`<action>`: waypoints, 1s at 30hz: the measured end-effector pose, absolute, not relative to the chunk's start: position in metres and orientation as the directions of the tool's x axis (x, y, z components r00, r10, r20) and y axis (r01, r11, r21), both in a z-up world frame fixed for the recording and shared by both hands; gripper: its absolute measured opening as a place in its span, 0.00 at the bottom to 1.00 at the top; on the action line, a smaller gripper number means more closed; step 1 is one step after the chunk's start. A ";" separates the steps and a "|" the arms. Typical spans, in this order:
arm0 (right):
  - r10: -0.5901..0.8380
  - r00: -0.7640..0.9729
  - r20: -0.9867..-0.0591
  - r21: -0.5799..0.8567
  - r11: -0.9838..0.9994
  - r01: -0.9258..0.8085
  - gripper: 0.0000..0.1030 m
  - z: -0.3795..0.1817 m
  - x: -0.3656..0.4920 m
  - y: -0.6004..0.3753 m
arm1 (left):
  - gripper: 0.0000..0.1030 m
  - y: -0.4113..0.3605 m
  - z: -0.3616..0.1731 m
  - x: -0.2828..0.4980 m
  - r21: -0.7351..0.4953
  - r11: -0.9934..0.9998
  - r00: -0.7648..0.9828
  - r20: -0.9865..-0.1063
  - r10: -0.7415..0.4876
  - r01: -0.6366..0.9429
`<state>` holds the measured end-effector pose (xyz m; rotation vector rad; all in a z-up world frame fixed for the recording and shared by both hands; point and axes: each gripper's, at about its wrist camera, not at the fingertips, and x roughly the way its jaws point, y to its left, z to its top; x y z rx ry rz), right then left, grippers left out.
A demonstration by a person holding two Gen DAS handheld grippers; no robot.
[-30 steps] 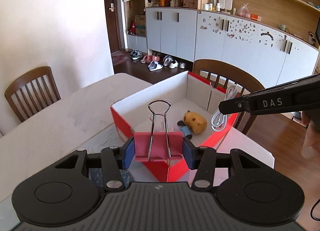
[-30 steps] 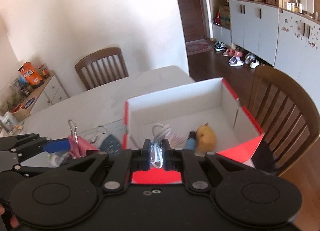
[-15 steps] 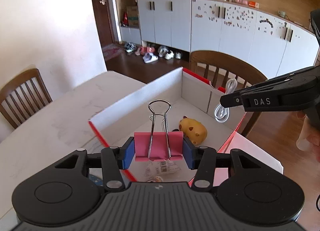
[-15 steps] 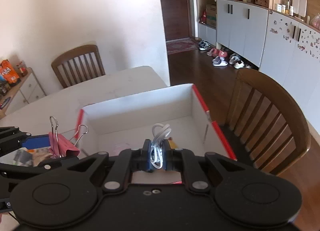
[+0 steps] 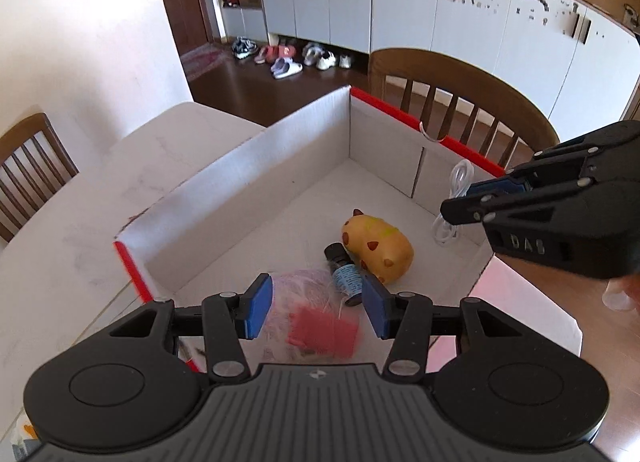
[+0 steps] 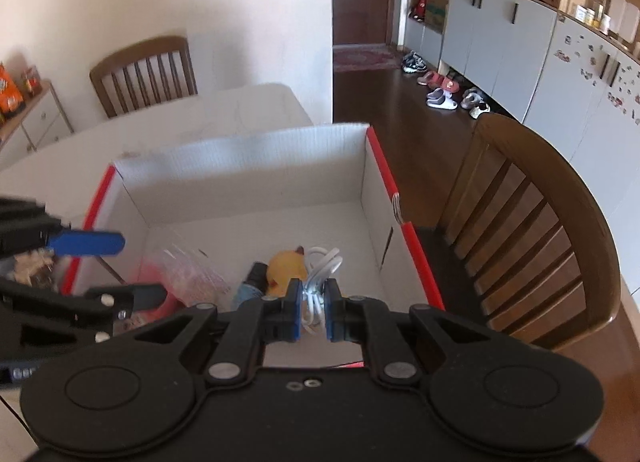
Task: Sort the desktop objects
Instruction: 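Lower the clip and cable into the shoebox and open both tools, then withdraw both tools from the shoebox back toward the pile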
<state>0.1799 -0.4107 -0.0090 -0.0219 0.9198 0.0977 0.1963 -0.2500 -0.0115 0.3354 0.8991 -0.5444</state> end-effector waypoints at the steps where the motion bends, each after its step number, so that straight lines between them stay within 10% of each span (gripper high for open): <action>1: 0.078 0.593 -0.801 0.019 0.994 -0.105 0.10 -0.012 0.182 -0.410 | 0.47 -0.253 -0.014 0.199 0.048 0.814 0.493 -0.816 -0.302 0.579; 30: 0.175 0.469 -0.866 0.070 0.970 -0.231 0.24 -0.039 0.205 -0.429 | 0.47 -0.253 -0.024 0.185 0.002 0.880 0.487 -0.834 -0.260 0.474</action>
